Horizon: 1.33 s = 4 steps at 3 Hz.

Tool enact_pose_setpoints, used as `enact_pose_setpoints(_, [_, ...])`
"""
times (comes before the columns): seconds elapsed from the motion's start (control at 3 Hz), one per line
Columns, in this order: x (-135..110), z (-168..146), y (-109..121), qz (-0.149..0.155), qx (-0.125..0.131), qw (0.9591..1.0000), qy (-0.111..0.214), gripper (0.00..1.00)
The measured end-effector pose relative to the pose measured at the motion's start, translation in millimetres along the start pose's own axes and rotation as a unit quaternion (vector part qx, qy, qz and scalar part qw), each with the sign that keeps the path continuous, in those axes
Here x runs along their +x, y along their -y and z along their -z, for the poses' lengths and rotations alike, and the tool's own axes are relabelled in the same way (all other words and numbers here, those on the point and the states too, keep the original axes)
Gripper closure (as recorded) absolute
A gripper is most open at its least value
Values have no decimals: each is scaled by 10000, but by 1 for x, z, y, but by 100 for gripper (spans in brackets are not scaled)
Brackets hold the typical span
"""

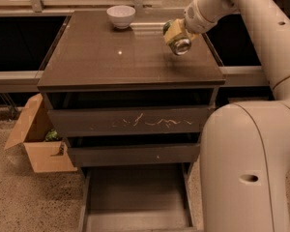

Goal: Place green can into bottom drawer

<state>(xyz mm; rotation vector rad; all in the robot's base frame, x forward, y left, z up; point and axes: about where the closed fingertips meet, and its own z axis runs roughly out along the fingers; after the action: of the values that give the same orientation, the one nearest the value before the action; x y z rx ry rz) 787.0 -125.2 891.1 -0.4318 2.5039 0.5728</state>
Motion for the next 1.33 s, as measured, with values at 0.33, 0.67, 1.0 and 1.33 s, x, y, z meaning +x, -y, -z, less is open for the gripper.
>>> enact_pose_setpoints(0.33, [3,-3,-56,999,-503,9937,-110,100])
enact_pose_setpoints(0.67, [24,1,-110,1863,-1132,9758,-191,100])
enact_pose_setpoints(1.0, [40,7,-136,2032,-1805,9623,-84,100])
enact_pose_setpoints(1.33, [44,5,-142,2092,-1897,9592,-129,100])
